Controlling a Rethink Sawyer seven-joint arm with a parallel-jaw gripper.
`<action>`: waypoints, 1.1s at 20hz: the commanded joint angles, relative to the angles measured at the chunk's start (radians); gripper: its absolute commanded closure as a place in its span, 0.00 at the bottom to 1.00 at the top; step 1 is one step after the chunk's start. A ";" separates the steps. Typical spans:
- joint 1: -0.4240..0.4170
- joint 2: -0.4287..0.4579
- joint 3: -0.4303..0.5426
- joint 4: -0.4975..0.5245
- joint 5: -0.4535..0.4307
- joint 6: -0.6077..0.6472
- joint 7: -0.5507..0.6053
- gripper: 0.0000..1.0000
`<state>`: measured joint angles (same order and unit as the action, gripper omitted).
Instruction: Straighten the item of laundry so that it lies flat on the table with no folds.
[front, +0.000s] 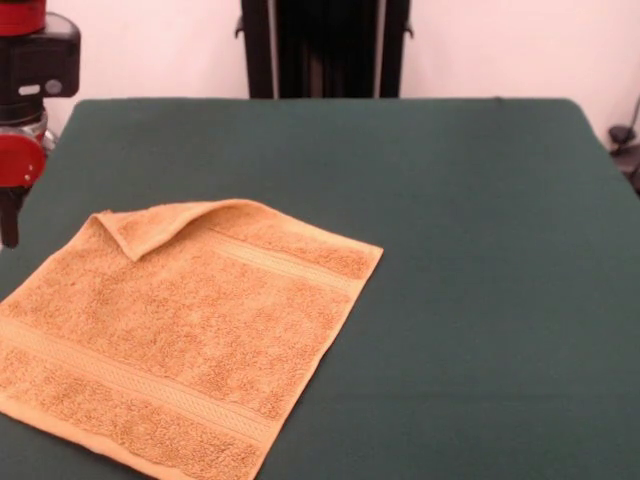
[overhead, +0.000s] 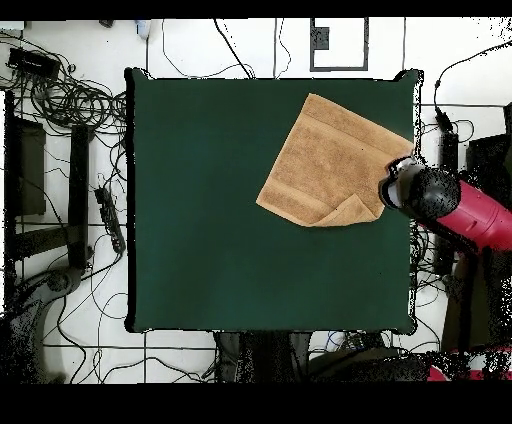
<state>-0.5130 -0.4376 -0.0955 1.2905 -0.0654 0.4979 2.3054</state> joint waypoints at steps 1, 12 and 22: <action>0.091 0.094 0.091 0.161 -0.006 -0.078 0.106 0.00; 0.149 0.102 0.079 0.227 0.053 -0.157 0.198 0.00; 0.149 0.127 0.077 0.238 0.069 -0.210 0.186 0.00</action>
<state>-0.3985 -0.3775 -0.0975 1.4071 -0.0544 0.3382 2.3054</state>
